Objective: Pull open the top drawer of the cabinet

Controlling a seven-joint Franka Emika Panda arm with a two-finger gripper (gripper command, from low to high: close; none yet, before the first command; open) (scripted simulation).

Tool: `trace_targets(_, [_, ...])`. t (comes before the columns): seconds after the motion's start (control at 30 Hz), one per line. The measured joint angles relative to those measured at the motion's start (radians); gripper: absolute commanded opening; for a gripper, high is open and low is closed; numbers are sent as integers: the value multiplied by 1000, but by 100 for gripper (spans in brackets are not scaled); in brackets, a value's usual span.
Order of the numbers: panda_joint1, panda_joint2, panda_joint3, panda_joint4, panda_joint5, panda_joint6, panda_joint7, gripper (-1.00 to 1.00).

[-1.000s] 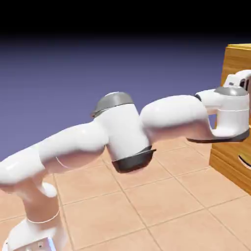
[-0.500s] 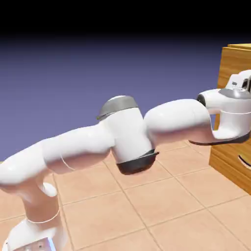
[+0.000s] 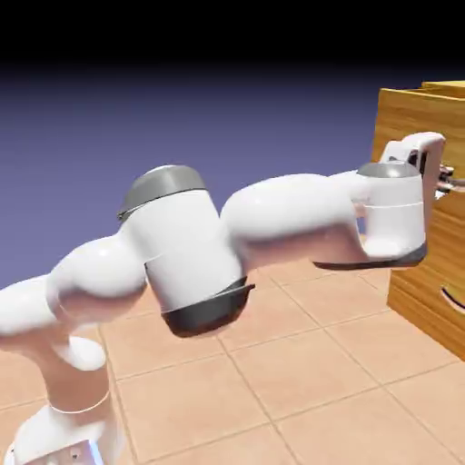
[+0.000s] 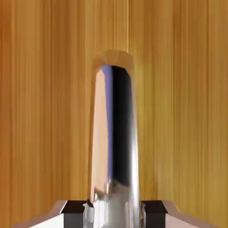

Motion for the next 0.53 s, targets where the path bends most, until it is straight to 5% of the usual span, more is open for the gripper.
trace_targets(0.4, [-429,21,261,-418,12,-60,33,-100])
trace_targets(0.43, [-451,26,274,-438,14,-61,32,100])
trace_targets(0.53, [-487,34,295,-468,19,-59,32,100])
